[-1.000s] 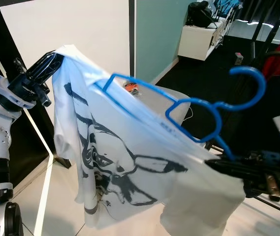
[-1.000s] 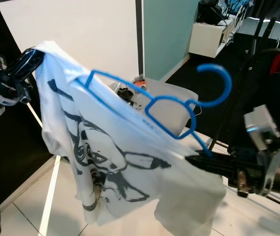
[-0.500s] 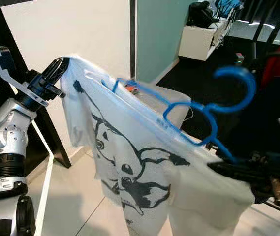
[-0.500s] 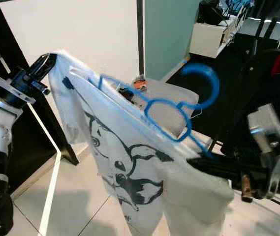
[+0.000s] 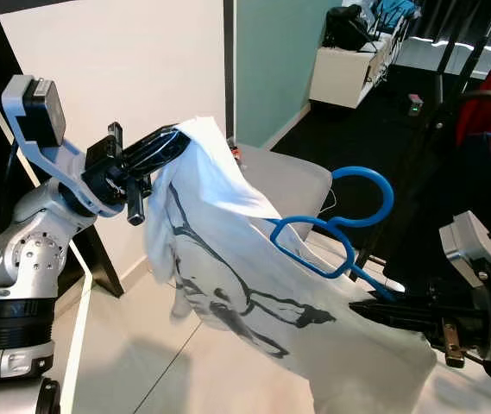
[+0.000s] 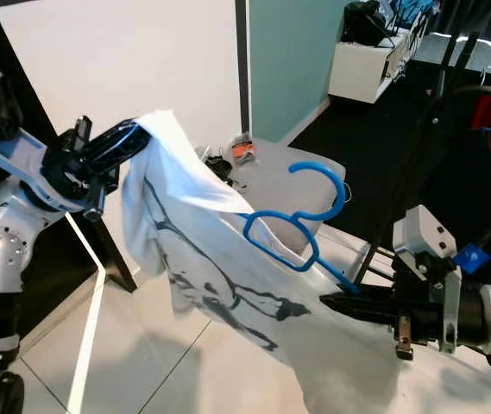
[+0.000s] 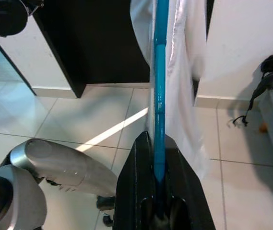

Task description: Hang hanger

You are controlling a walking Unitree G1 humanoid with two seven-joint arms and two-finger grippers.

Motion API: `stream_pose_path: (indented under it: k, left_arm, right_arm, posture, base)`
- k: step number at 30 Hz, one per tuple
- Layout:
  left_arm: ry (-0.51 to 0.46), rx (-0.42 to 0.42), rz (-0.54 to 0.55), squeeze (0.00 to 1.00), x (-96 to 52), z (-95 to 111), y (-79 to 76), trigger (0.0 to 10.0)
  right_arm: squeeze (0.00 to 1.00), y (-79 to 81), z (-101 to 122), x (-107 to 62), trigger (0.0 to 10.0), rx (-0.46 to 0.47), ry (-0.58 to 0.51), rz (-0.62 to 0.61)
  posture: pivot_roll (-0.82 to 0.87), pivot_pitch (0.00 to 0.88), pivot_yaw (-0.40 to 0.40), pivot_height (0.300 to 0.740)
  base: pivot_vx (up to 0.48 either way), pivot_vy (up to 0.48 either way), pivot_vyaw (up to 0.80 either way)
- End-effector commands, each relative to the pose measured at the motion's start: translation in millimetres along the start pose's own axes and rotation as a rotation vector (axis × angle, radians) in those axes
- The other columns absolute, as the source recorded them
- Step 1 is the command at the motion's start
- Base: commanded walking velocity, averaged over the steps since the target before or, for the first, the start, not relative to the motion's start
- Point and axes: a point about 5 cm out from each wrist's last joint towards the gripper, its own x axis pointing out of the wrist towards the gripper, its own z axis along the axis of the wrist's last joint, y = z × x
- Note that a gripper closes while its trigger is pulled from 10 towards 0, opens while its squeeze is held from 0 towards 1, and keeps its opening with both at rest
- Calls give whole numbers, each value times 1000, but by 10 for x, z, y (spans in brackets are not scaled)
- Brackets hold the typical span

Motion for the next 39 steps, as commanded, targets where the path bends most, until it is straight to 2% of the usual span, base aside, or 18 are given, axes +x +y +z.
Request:
stream_pose_path:
  k: [1, 2, 3, 4, 5, 7, 9, 12, 16, 20, 22, 24, 28, 31, 34, 35, 38, 39]
  left_arm:
    - [10, 47, 189, 0, -60, -16, 218, 2510]
    - [10, 47, 189, 0, -60, -16, 218, 2510]
    - [21, 96, 470, 0, -203, 16, 499, 3725]
    - [21, 96, 470, 0, -203, 16, 499, 3725]
    - [25, 114, 551, 0, -258, 39, 563, 4549]
    - [19, 122, 608, 0, -310, 72, 611, 4588]
    - [22, 141, 686, 0, -392, 127, 678, 3922]
    - [19, 158, 735, 0, -477, 185, 729, 3216]
    - [15, 165, 754, 0, -538, 221, 761, 3216]
    - [37, 147, 791, 0, -613, 172, 779, 2980]
    - [81, 104, 826, 0, -648, 13, 788, 3137]
    - [112, 69, 770, 0, -577, -148, 715, 3804]
    - [108, 25, 708, 0, -511, -194, 653, 4039]
    - [-35, -112, 464, 0, -210, -69, 412, 4941]
    - [-52, -123, 421, 0, -156, -33, 368, 4941]
    - [111, -136, 405, 0, -159, -275, 322, 4902]
    - [190, -146, 402, 0, -190, -397, 303, 4902]
    - [295, -131, 359, 0, -246, -564, 225, 8118]
  right_arm:
    - [0, 7, 81, -41, 0, -36, -26, 2]
    - [0, 7, 81, -41, 0, -36, -26, 2]
    - [0, 31, 117, -73, 0, -43, -43, 13]
    - [0, 31, 117, -73, 0, -43, -43, 13]
    - [0, 40, 123, -79, 0, -45, -44, 17]
    - [0, 48, 121, -81, 0, -45, -42, 22]
    - [0, 50, 118, -90, 0, -44, -38, 22]
    - [0, 34, 124, -118, 0, -46, -38, 4]
    - [0, 20, 130, -146, 0, -49, -38, -12]
    - [0, 14, 170, -179, 0, -57, -68, -24]
    - [0, 9, 225, -204, 0, -67, -106, -33]
    - [0, -16, 247, -215, 0, -77, -110, -54]
    - [0, -34, 227, -216, 0, -77, -93, -68]
    - [0, -62, 137, -193, 0, -66, -33, -83]
    - [0, -63, 129, -187, 0, -63, -31, -81]
    - [0, -83, 209, -174, 0, -85, -100, -89]
    - [0, -90, 243, -171, 0, -93, -127, -92]
    - [0, -97, 287, -163, 0, -100, -164, -95]
  posture:
    - [-101, 57, 8, 740]
    - [-101, 57, 8, 740]
    - [-108, 57, 10, 740]
    - [-108, 57, 10, 740]
    - [-108, 57, 10, 740]
    - [-108, 58, 10, 740]
    - [-108, 56, 10, 740]
    - [-110, 57, 12, 740]
    - [-109, 58, 11, 740]
    - [-105, 63, 12, 740]
    - [-103, 63, 10, 740]
    - [-105, 65, 9, 740]
    - [-108, 65, 7, 740]
    - [-105, 66, 3, 740]
    - [-105, 66, 3, 740]
    - [-96, 64, 8, 740]
    - [-96, 64, 8, 740]
    - [-97, 63, 7, 740]
  base:
    - [0, 0, 0]
    - [0, 0, 0]
    - [0, 0, 0]
    - [0, 0, 0]
    - [0, 0, 0]
    - [0, 0, 0]
    - [0, 0, 0]
    - [0, 0, 0]
    - [0, 0, 0]
    - [0, 0, 0]
    - [0, 0, 0]
    - [0, 0, 0]
    - [0, 0, 0]
    - [0, 0, 0]
    - [0, 0, 0]
    - [0, 0, 0]
    - [0, 0, 0]
    - [0, 0, 0]
